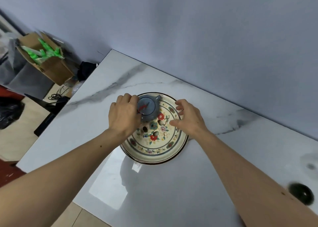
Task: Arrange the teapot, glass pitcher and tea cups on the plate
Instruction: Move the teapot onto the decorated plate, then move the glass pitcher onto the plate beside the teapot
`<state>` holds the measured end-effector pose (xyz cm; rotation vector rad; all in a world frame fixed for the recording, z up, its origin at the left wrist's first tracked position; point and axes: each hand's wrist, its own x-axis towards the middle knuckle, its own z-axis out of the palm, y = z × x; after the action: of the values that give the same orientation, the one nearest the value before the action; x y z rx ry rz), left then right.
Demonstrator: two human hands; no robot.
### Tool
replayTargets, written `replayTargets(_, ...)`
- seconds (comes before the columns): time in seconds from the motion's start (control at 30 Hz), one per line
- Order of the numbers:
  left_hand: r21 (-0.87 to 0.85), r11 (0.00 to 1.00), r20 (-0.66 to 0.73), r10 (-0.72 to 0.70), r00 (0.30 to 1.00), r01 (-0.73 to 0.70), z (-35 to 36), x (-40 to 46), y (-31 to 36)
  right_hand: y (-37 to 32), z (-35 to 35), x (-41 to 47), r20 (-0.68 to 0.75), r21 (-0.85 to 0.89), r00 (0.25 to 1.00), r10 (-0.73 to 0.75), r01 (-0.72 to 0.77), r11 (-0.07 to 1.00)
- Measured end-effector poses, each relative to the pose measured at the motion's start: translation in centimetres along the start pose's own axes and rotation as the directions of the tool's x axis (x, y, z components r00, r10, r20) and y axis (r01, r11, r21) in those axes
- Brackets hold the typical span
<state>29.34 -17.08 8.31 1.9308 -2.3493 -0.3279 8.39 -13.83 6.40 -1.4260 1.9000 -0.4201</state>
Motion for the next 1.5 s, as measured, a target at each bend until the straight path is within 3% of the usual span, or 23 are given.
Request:
replayTargets(0.23, -0.035, 0.971, 0.021, 0.236, 0.972, -0.235, -1.2, -1.7, 10.1, 6.0, -6.6, -8.0, -0.159, 0.061, 0.984, 0.083, -0.074, 0.995)
replayTargets(0.5, -0.04, 0.893, 0.108, 0.449, 0.887, -0.447, 2.1, -7.3, 24.8, 16.8, -14.7, -18.4, -0.296, 0.129, 0.923, 0.246, -0.216, 0.968)
replayTargets(0.83, -0.078, 0.851, 0.141, 0.525, 0.839, -0.519, 9.4, -13.7, 40.2, 32.0, -21.2, -25.1, -0.399, 0.13, 0.823, 0.403, -0.385, 0.914)
replayTargets(1.07, -0.071, 0.831, 0.195, 0.555, 0.809, -0.552, 14.7, -14.2, 45.2, 39.7, -22.5, -24.2, -0.454, 0.154, 0.734, 0.506, -0.495, 0.855)
replayTargets(1.2, -0.057, 0.83, 0.219, 0.553, 0.804, -0.555, 16.7, -14.2, 46.3, 42.2, -22.8, -22.7, -0.378, 0.132, 0.769, 0.516, -0.507, 0.852)
replayTargets(1.37, -0.033, 0.829, 0.225, 0.55, 0.804, -0.558, 17.5, -13.8, 46.6, 43.2, -23.3, -21.9, -0.38, 0.198, 0.769, 0.514, -0.475, 0.858)
replayTargets(1.5, -0.025, 0.832, 0.224, 0.545, 0.808, -0.554, 17.4, -13.5, 46.7, 43.3, -23.9, -21.6, -0.327, 0.139, 0.791, 0.518, -0.502, 0.854)
